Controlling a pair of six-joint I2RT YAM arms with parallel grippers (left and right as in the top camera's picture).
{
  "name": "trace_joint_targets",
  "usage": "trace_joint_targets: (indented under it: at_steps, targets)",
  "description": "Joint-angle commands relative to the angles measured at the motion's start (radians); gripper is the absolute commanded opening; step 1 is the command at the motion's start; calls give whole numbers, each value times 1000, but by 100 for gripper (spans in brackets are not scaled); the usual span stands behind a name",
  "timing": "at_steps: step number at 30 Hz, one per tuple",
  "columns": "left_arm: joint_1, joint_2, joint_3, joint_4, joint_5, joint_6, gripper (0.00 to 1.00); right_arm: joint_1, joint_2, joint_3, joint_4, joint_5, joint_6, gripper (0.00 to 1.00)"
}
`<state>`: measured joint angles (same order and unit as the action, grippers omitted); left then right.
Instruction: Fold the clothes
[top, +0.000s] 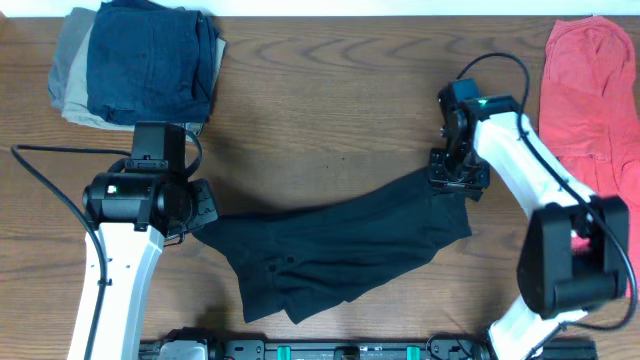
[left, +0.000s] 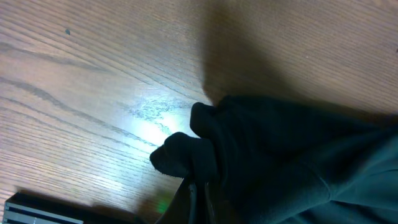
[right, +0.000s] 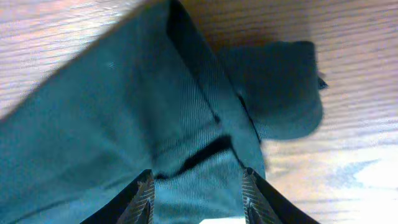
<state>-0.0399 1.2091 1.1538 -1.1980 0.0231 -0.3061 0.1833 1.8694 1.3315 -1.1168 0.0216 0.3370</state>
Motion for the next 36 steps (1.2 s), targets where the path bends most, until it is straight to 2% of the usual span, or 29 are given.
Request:
trace_joint_targets:
  at_steps: [1, 9, 13, 19, 21, 29, 36]
  targets:
    - [6, 0, -1, 0, -5, 17, 6, -13, 49, -7, 10, 19, -14, 40]
    - [6, 0, -1, 10, -5, 16, 6, -12, 77, -7, 26, 14, -33, 31]
    - [6, 0, -1, 12, -5, 16, 6, -12, 77, -7, 26, 14, -40, 30]
    - [6, 0, -1, 12, -5, 16, 6, -12, 77, -7, 30, -12, -39, 6]
    - [6, 0, -1, 12, -5, 16, 6, -12, 77, -7, 33, -11, -39, 1]
    - [6, 0, -1, 14, -5, 16, 6, -12, 61, -3, 15, 0, -39, 1]
    - [6, 0, -1, 18, -5, 17, 6, -15, -54, -3, -3, 13, -35, 1]
